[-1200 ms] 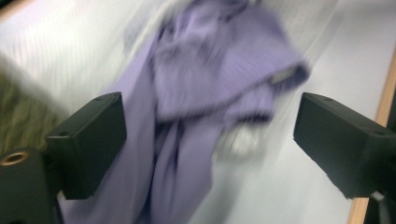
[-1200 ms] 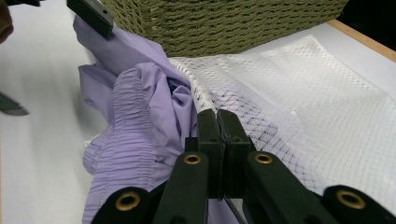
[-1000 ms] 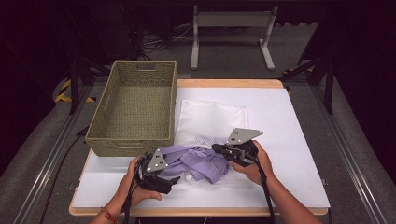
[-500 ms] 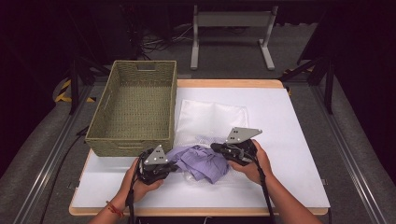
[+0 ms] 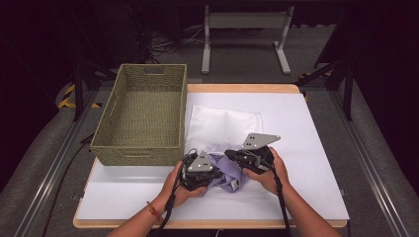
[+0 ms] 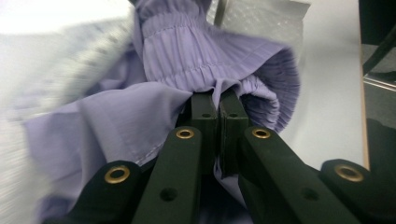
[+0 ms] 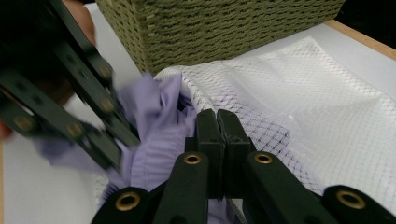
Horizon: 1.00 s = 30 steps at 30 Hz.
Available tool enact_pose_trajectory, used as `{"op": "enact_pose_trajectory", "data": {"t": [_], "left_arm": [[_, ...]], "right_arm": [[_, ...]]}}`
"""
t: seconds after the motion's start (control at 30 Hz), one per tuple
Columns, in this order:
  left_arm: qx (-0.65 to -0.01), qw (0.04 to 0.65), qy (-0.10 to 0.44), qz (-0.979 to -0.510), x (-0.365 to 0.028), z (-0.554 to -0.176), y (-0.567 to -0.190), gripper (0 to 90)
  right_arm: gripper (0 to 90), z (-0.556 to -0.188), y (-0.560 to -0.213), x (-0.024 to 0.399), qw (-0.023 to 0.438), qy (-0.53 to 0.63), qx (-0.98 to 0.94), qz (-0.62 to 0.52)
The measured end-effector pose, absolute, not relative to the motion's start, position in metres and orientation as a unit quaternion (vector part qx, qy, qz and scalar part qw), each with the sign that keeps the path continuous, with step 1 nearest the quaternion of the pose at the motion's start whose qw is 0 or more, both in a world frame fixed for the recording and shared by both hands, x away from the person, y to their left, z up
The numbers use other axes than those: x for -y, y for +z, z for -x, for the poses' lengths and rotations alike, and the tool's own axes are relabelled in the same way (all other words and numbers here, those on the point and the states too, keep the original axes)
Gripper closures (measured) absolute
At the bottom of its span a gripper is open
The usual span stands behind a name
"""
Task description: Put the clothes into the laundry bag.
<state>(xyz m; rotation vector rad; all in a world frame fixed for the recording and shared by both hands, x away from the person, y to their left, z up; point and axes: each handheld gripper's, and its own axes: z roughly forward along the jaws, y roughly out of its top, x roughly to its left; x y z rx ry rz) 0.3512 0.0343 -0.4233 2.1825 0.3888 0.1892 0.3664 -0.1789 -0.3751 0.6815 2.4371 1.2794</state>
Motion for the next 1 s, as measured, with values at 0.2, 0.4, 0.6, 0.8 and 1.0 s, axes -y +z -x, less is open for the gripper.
{"op": "enact_pose_trajectory", "data": {"t": [0.2,0.4,0.6,0.8,1.0], "left_arm": [[-0.197,0.423,0.103,-0.879,-0.019,-0.367,-0.435,87.8],[-0.247,0.414,0.147,-0.864,-0.012,-0.377,-0.435,88.2],[-0.281,0.437,0.167,-0.838,-0.016,-0.388,-0.434,88.3],[-0.256,0.461,0.146,-0.837,-0.027,-0.39,-0.435,86.8],[-0.218,0.465,0.144,-0.846,-0.035,-0.378,-0.422,59.0]], "right_arm": [[89.2,-0.364,-0.371,0.18,0.148,0.454,-0.846,-0.236],[89.2,-0.361,-0.369,0.178,0.138,0.458,-0.848,-0.229],[89.2,-0.362,-0.37,0.177,0.138,0.454,-0.85,-0.231],[89.2,-0.363,-0.375,0.178,0.148,0.442,-0.854,-0.23],[89.2,-0.367,-0.378,0.185,0.151,0.441,-0.851,-0.241]]}}
